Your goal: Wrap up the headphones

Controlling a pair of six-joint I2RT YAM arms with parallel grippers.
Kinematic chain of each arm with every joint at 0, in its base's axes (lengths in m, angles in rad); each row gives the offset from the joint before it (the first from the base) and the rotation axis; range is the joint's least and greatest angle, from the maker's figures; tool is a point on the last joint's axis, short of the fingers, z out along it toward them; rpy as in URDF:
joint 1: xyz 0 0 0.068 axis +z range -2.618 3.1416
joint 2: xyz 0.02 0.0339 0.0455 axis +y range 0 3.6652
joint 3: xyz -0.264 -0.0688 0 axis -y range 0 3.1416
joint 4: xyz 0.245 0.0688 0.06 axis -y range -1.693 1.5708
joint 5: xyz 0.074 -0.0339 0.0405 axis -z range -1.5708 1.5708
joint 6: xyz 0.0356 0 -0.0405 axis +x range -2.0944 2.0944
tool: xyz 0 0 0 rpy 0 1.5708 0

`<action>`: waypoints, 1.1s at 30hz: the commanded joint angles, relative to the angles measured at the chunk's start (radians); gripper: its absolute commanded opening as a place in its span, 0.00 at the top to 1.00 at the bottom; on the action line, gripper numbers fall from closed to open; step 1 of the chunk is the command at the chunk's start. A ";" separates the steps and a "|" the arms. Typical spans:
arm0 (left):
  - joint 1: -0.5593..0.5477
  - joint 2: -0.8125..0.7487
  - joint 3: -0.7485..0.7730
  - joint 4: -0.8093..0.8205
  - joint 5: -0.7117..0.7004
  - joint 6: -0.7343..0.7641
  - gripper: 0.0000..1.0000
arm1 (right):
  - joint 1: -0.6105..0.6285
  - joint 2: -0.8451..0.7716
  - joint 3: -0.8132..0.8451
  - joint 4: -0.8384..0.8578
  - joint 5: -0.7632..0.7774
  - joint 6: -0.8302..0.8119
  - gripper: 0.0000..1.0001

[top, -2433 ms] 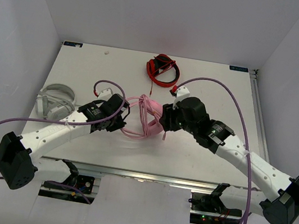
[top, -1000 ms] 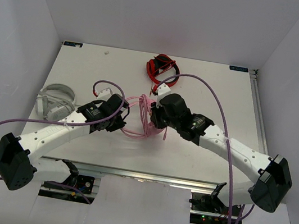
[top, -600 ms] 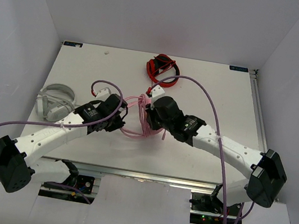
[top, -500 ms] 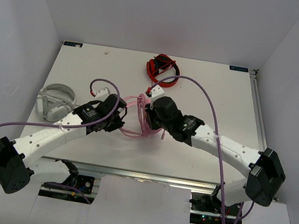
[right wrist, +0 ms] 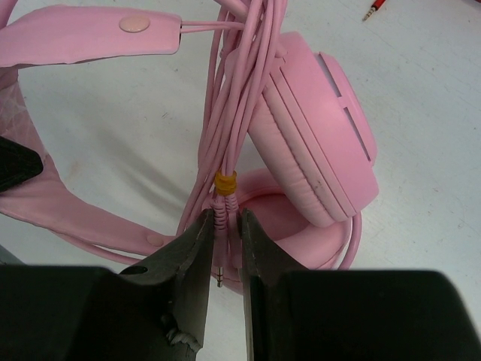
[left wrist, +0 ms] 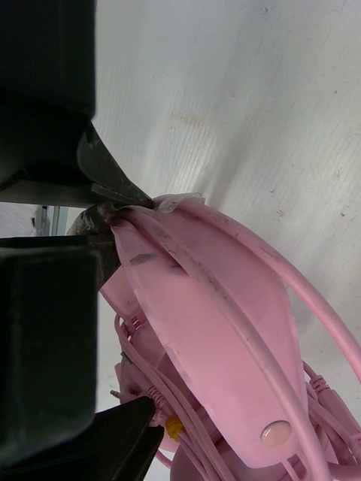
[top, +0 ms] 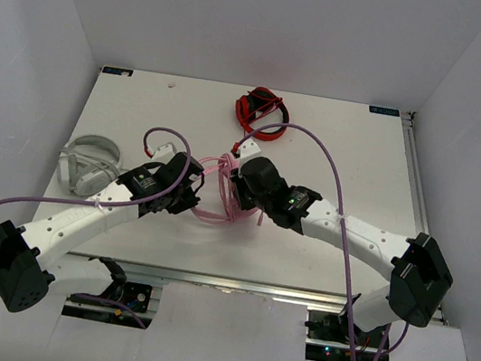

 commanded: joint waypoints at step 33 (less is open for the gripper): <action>0.006 -0.071 0.030 0.146 -0.019 -0.053 1.00 | 0.010 -0.120 -0.035 -0.016 0.053 -0.012 0.49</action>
